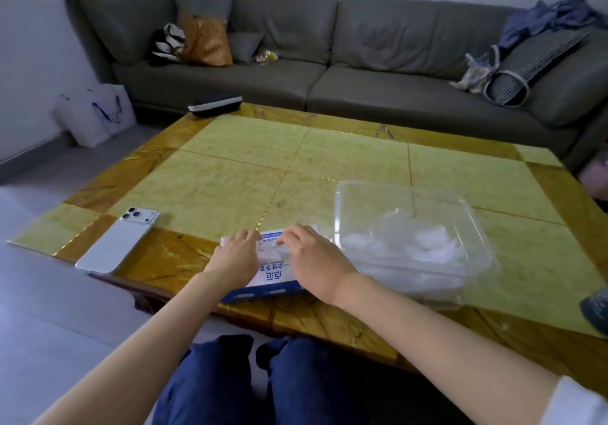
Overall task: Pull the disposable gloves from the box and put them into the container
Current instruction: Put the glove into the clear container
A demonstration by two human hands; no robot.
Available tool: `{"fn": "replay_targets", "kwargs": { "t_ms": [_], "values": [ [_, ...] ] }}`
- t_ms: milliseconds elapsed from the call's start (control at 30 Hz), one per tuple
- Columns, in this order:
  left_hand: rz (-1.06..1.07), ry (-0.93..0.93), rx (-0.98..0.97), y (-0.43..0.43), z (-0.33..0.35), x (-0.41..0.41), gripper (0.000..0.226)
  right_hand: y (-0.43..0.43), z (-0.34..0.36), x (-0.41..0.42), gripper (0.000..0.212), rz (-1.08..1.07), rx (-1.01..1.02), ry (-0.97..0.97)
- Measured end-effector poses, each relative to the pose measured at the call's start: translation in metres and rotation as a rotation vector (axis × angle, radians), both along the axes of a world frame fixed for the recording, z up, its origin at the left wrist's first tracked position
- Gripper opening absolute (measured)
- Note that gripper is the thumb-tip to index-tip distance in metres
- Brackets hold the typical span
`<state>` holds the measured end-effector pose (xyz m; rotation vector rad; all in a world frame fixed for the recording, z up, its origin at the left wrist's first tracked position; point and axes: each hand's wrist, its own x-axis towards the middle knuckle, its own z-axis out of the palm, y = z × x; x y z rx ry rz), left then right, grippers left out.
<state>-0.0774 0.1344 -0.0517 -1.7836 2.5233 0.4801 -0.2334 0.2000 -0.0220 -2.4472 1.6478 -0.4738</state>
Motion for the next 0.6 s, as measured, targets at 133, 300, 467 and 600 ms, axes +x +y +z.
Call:
{"fn": "replay_targets", "kwargs": {
  "t_ms": [133, 300, 467, 600],
  "values": [
    [-0.072, 0.000, 0.098, 0.000, -0.002, 0.008, 0.048, -0.017, -0.013, 0.021, 0.049, -0.091, 0.159, 0.095],
    [-0.107, 0.049, 0.043, 0.003, -0.005, 0.020, 0.056, -0.030, -0.029, 0.035, 0.035, -0.140, 0.161, 0.240],
    [-0.085, 0.118, 0.013, 0.002, -0.008, 0.024, 0.059, -0.037, -0.024, 0.040, 0.021, -0.191, 0.080, 0.218],
    [-0.078, 0.110, 0.015, -0.002, -0.004, 0.020, 0.060, -0.038, -0.016, 0.036, 0.017, -0.161, 0.090, 0.251]
  ]
}}
